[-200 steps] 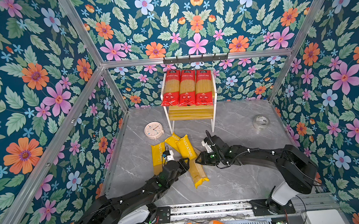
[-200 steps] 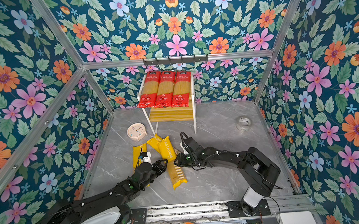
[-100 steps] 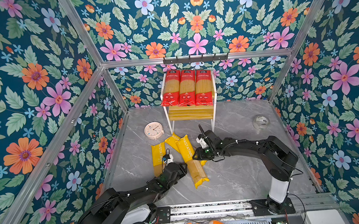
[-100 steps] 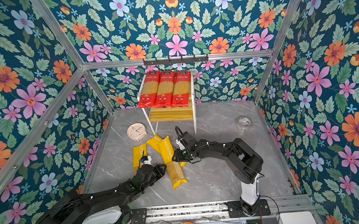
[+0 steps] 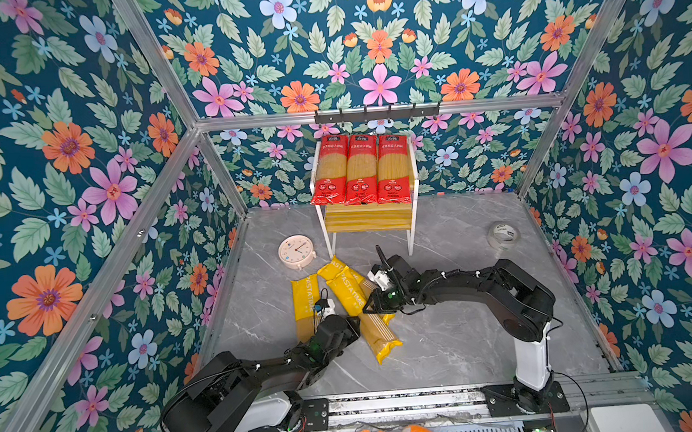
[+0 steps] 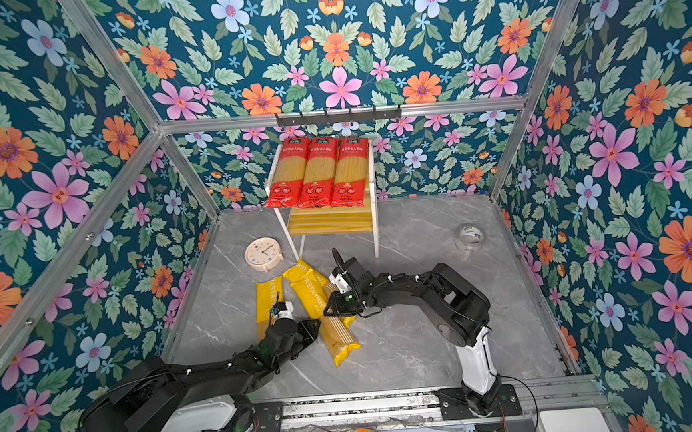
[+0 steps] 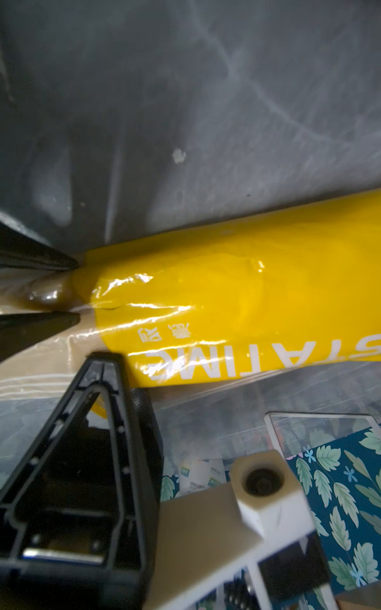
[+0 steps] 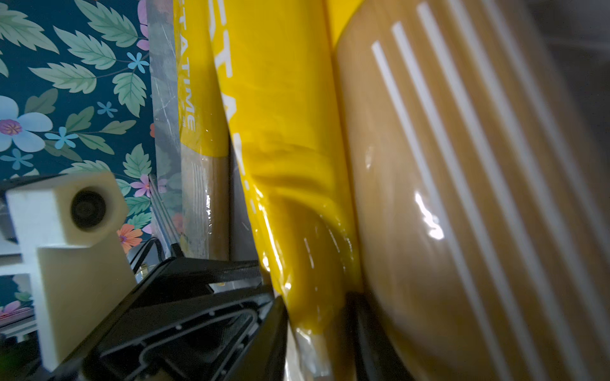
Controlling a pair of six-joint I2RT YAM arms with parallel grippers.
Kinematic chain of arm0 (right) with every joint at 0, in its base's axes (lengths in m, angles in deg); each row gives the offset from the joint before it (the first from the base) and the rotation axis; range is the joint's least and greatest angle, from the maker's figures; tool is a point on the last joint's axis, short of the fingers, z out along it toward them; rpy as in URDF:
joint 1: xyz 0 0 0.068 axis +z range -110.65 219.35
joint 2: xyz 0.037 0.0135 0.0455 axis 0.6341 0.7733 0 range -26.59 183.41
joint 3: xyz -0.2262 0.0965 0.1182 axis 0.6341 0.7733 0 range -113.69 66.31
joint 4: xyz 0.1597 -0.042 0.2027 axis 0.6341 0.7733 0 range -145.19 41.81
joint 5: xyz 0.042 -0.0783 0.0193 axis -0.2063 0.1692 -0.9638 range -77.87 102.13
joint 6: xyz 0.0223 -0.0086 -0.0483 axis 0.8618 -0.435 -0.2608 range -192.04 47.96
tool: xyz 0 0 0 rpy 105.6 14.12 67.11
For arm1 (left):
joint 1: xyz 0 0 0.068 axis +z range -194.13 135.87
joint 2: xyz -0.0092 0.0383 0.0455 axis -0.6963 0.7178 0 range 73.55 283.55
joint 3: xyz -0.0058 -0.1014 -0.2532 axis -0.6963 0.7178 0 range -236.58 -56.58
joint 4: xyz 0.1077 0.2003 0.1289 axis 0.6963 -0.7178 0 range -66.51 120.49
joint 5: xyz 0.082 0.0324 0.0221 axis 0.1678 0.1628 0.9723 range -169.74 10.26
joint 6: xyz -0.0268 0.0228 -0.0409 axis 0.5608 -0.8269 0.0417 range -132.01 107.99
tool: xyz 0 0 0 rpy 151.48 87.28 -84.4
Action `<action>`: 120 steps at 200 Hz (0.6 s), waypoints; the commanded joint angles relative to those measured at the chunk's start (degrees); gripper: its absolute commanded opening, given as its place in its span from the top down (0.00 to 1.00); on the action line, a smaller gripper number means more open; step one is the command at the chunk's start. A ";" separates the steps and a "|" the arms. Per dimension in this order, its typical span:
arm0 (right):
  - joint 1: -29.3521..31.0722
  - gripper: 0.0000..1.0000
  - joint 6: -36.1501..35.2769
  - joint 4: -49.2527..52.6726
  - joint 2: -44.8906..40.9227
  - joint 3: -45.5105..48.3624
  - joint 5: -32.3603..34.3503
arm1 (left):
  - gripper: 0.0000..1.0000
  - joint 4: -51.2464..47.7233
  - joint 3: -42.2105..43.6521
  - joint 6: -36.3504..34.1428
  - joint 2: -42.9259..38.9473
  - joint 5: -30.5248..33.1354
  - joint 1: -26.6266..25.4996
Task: Place and organize the pasta boxes and bags onto the shelf
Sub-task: 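Grasp a yellow PASTATIME pack with both grippers near its two ends, then lift the yellow pack upright with both grippers, tilting it up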
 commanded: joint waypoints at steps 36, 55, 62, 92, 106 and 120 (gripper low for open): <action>0.18 0.93 1.03 -6.60 -7.63 6.33 1.61 | 0.73 -9.27 -4.43 -6.15 -5.43 1.08 0.17; -0.40 0.96 2.95 -8.88 -10.41 8.79 1.70 | 0.69 -13.92 -7.03 -9.94 -9.46 0.98 0.22; -0.66 0.96 3.69 -9.68 -11.24 9.59 1.62 | 0.66 -14.85 -7.55 -11.27 -11.29 0.75 0.29; -1.51 1.00 8.34 -15.99 -14.43 12.97 0.66 | 0.60 -16.29 -7.52 -14.31 -19.13 -0.30 0.22; -1.67 1.00 9.18 -17.98 -15.80 14.20 1.37 | 0.58 -16.45 -7.48 -15.78 -22.26 -0.55 0.25; -2.02 1.00 9.00 -19.15 -18.58 15.43 2.33 | 0.55 -15.93 -7.65 -18.09 -24.55 -1.06 0.28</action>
